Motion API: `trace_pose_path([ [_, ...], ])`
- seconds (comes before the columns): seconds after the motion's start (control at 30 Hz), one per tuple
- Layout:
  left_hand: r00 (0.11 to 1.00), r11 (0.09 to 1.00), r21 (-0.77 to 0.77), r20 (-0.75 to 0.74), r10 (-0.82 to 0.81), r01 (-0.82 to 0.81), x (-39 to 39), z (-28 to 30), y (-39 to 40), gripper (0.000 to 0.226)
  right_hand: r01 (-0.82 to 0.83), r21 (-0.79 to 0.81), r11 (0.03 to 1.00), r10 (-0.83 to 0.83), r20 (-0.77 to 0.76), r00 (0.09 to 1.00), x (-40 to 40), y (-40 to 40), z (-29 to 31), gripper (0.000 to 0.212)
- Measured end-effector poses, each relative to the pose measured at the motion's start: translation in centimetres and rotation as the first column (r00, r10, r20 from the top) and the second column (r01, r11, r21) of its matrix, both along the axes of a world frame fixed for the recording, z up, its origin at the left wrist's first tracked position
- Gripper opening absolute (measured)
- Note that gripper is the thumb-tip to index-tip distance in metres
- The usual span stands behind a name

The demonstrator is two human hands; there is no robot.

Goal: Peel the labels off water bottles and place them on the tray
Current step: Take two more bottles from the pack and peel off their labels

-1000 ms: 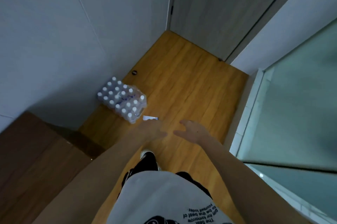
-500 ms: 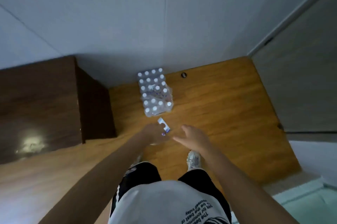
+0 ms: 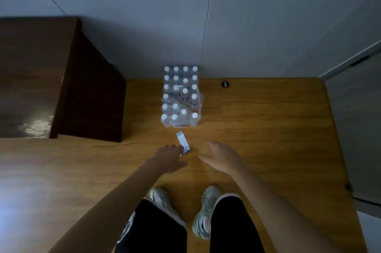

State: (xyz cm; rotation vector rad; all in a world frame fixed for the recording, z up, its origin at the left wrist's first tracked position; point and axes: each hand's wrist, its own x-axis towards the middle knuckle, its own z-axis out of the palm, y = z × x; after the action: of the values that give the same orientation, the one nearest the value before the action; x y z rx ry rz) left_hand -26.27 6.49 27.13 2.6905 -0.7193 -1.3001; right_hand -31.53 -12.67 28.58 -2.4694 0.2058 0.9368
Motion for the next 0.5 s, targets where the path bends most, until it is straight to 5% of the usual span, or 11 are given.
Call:
trace_pose_path([
  [0.3,0.985,0.985,-0.170,0.167,0.042,-0.014,9.2,-29.0,-2.7,0.056,-0.036,-0.015,0.999,0.038,0.254,0.966,9.3,-1.3,-30.2,0.053],
  [0.5,0.938,0.975,-0.205,0.347,-0.010,0.086,10.9,-38.3,-2.2,0.046,-0.051,0.012,0.999,0.042,0.414,0.909,11.4,-1.4,-40.7,0.049],
])
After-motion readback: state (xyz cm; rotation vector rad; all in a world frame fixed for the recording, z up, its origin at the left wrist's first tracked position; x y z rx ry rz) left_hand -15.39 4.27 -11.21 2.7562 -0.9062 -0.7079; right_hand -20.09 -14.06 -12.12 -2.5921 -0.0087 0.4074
